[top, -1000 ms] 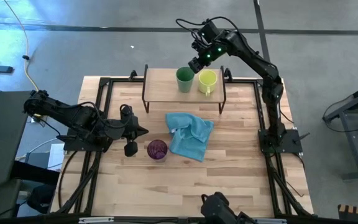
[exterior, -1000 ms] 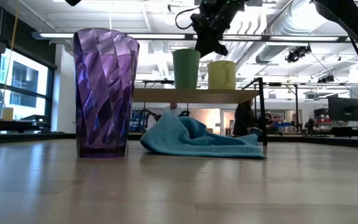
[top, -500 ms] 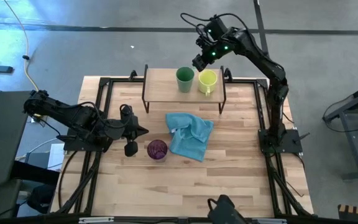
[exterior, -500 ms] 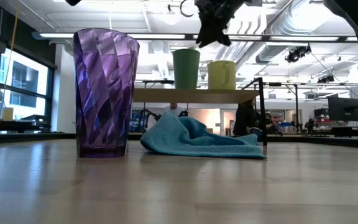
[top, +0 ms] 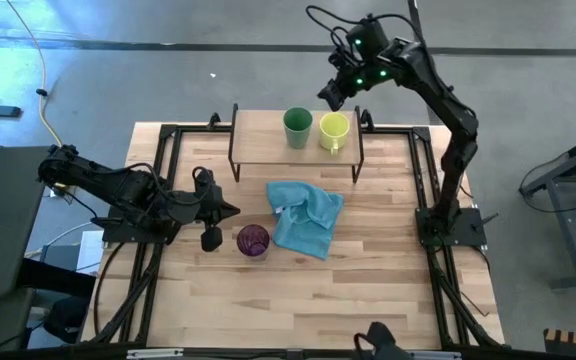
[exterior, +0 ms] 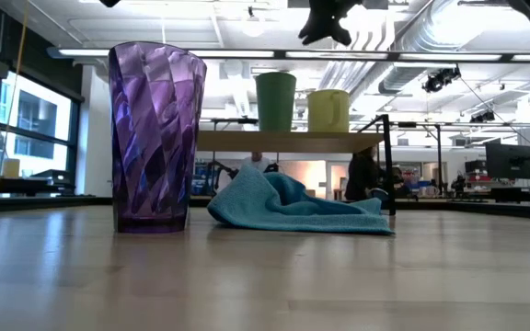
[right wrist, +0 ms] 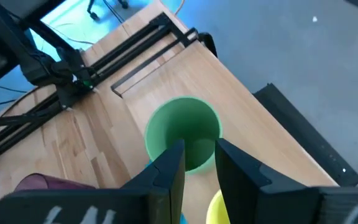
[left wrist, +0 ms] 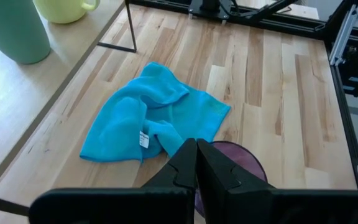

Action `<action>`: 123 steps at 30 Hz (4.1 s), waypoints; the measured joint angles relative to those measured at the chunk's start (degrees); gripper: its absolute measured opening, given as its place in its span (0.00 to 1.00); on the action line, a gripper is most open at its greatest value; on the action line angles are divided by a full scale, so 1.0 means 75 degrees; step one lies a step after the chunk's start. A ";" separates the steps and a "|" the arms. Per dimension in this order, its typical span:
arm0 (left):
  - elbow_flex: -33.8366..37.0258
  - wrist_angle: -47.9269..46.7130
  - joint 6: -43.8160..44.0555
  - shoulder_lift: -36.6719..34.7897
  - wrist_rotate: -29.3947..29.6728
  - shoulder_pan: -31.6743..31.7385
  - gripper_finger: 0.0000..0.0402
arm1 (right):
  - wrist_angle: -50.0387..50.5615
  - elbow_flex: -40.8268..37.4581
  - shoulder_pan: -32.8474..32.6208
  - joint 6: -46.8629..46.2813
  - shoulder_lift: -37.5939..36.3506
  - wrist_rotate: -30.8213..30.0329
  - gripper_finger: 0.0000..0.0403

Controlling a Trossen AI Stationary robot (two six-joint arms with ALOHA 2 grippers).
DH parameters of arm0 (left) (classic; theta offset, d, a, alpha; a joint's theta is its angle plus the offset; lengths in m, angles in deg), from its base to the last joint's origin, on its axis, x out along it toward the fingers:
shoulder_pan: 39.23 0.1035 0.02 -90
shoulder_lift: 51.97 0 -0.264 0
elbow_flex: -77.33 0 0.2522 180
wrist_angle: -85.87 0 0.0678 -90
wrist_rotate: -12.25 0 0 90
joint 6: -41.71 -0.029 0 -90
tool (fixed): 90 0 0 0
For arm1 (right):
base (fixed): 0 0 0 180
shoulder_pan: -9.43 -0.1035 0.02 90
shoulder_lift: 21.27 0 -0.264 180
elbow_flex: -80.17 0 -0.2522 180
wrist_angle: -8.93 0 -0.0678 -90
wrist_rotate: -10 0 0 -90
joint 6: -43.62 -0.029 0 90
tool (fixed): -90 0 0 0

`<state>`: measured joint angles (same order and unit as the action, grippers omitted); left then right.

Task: Stack small to large cups/mugs on shelf
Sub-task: Put the violet cup on the shelf

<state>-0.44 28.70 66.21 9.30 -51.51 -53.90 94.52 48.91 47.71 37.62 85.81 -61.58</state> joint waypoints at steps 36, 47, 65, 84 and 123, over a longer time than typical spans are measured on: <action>0.0002 0.0389 0.0004 -0.0001 0.0050 -0.0002 0.00 | -0.0978 0.0000 -0.1091 0.2758 -0.1496 0.0227 0.20; -0.0001 0.0383 0.0004 0.0000 0.0050 0.0001 0.00 | -0.0601 0.0000 -0.1621 0.2813 -0.1816 0.0227 0.20; 0.0000 0.0400 -0.0002 -0.0003 0.0050 -0.0001 0.00 | -0.1972 -0.2044 -0.2620 0.2447 -0.4191 -0.0706 0.20; 0.0002 0.0470 -0.0011 0.0000 0.0050 0.0001 0.00 | -0.5849 -0.7081 -0.3709 0.1891 -0.6920 -0.1716 0.20; -0.0001 0.0663 -0.0027 -0.0001 0.0050 -0.0001 0.00 | -1.1239 -1.3366 -0.6605 -0.0465 -0.8490 -0.2792 0.14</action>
<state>-0.44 33.68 66.01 9.30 -51.14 -53.90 10.22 -51.34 -1.83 34.13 22.13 -82.52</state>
